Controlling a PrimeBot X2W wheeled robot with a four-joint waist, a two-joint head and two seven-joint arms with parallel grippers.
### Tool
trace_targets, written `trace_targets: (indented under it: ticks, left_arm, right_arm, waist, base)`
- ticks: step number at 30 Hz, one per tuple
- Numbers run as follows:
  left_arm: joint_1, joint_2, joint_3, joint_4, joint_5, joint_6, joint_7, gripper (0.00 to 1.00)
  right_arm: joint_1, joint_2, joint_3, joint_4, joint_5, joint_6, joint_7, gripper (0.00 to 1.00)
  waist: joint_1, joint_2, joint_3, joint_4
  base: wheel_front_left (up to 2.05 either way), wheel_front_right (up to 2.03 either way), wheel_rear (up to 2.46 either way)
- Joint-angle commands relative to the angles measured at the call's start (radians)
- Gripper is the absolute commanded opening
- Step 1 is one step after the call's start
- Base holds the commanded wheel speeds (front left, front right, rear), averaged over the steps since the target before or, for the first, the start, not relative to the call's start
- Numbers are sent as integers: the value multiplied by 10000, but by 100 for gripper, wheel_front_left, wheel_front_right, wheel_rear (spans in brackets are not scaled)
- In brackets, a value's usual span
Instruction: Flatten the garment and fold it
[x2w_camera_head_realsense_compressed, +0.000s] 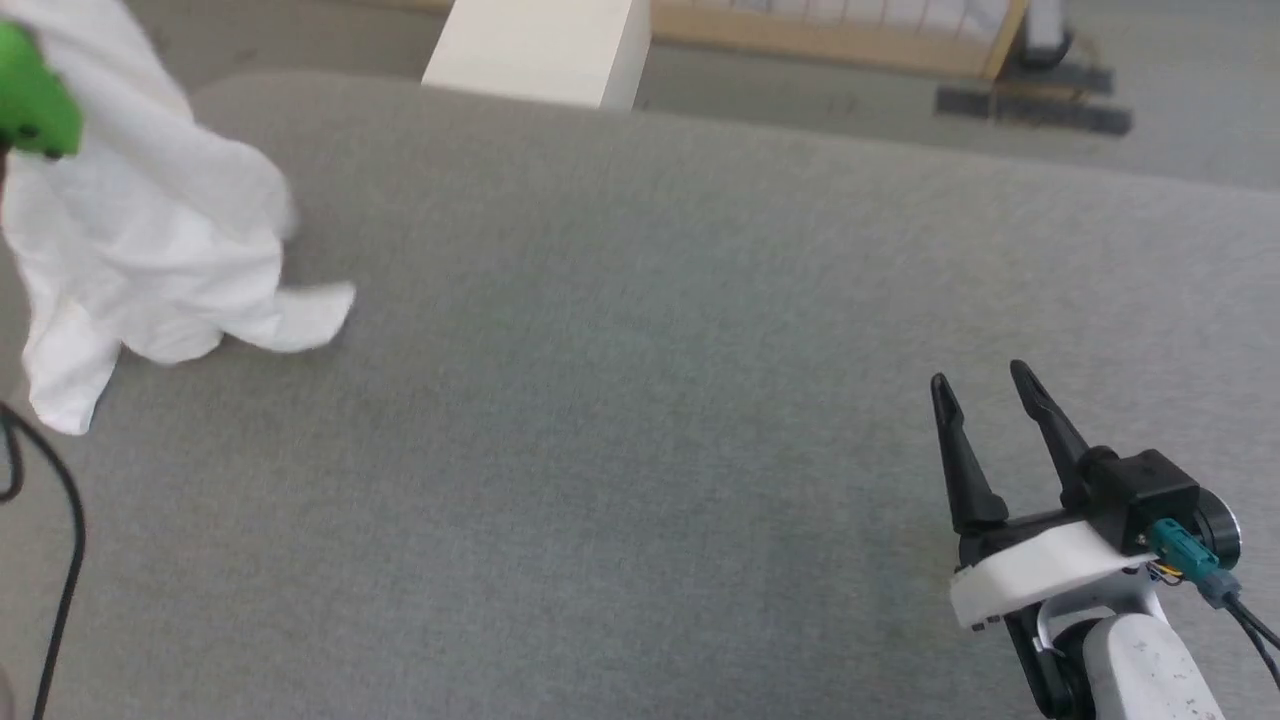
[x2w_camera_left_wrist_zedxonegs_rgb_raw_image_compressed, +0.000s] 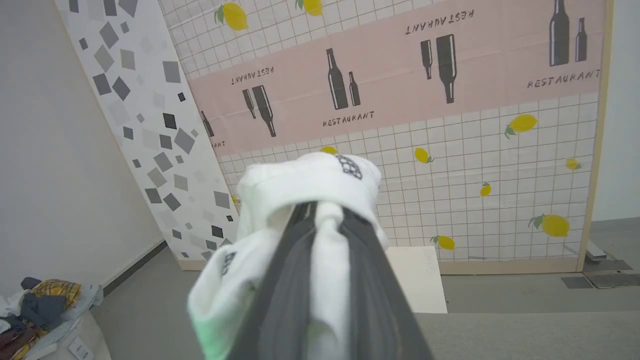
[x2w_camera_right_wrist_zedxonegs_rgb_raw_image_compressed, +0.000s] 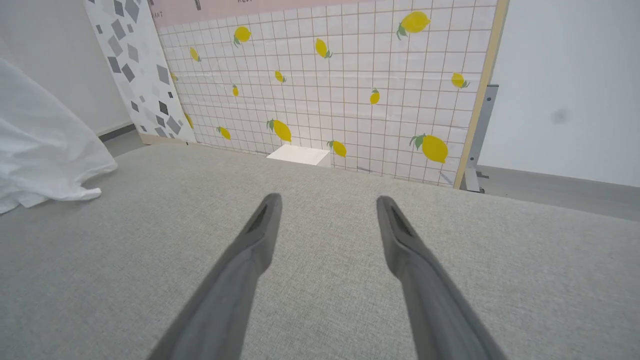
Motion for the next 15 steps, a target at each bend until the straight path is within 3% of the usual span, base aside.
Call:
trace_targets:
  ticks: [1, 10, 15]
  left_arm:
    - [-326, -168, -171, -162, 134, -74, -86, 0]
    - [-1527, -1555, -1295, -998, -24, -242, -55, 0]
    - [-1398, -2469, -1876, -1101, -419, -253, 234, 0]
  right_arm:
    - [113, 3, -34, -7, 84, -17, -88, 100]
    - [351, 4, -138, -131, 144, -17, -6, 100]
    - [456, 4, -245, -296, 117, -17, 71, 100]
  waist:
    - [1, 0, -1157, -1029]
    - [1, 0, -1330, -2308]
    - [1, 0, -1126, -2831]
  base:
    - [0, 0, 0]
    - [0, 0, 0]
    - [0, 0, 0]
